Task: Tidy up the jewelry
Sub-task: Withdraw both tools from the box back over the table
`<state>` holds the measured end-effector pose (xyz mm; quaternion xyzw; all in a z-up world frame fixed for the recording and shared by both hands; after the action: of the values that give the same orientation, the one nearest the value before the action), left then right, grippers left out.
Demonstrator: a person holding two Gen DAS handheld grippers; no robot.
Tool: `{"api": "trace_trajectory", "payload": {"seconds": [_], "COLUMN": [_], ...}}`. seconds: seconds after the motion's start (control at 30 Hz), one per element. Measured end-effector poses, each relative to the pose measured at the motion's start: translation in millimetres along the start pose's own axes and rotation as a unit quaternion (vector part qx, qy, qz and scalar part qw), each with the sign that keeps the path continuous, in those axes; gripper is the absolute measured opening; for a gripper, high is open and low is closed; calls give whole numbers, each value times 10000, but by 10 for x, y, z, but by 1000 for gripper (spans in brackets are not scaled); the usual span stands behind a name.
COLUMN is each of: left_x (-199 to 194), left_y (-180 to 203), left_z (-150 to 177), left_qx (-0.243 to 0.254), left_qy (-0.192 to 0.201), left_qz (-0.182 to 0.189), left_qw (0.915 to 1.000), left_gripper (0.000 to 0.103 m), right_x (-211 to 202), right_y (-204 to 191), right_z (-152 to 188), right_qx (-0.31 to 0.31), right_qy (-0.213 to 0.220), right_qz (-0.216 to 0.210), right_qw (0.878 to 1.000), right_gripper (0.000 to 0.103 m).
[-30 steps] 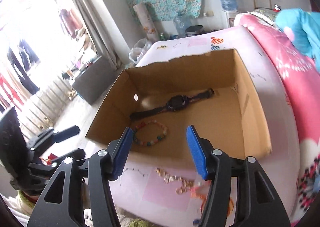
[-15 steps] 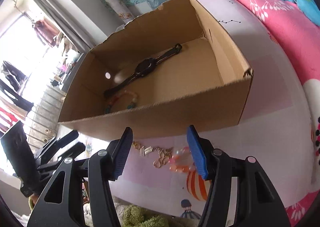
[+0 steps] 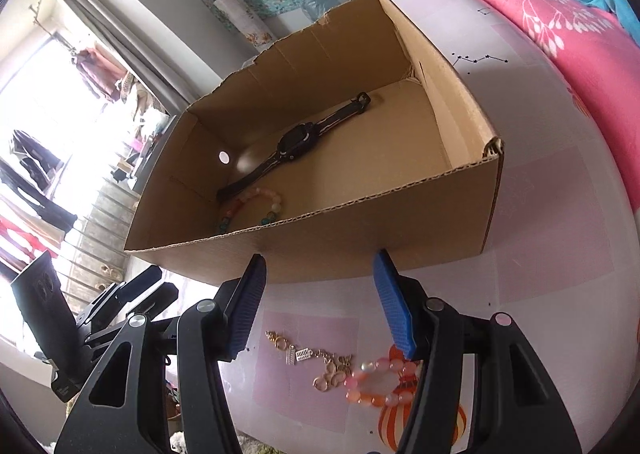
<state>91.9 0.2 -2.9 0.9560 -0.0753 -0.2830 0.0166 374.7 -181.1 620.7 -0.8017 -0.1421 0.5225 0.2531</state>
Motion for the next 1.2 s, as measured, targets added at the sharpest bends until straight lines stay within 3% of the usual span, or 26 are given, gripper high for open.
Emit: {"api": "trace_trajectory", "payload": {"seconds": [0.17, 0.23, 0.3, 0.47, 0.77, 1.2], "left_x": [-106, -168, -204, -103, 55, 150], "left_y": [-15, -41, -84, -152, -223, -290], "left_z": [78, 161, 262, 493, 560, 622], "left_qx": [9, -134, -364, -705, -677, -516], "left_qy": [-1, -4, -28, -374, -585, -779], "left_qz": [-58, -81, -114, -367, -662, -833], "left_qw": [10000, 9999, 9993, 9961, 9938, 9921], "left_gripper": [59, 67, 67, 69, 73, 79], "right_x": [-109, -165, -234, -481, -701, -626], "right_y": [-6, 20, 59, 241, 539, 648], "right_z": [131, 202, 230, 260, 294, 384], "right_qx": [-213, -239, -272, -301, -200, -349], "right_qy": [37, 31, 22, 243, 448, 270], "right_qz": [136, 248, 381, 903, 1798, 2313], "right_qw": [9997, 9994, 9989, 9952, 9825, 9719], "right_gripper": [57, 64, 66, 73, 84, 88]}}
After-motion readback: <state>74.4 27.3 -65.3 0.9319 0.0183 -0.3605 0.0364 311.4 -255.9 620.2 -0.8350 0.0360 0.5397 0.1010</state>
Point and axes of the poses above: each gripper's, at about its wrist camera, not at the fingertips, and x roughly the way its jaws point, y to its right, z to its underside, the point moved 3 cm from there along x, roughly the way its jaws point, and after that the axes turned 15 degrees about y, right-handed, at the moved point
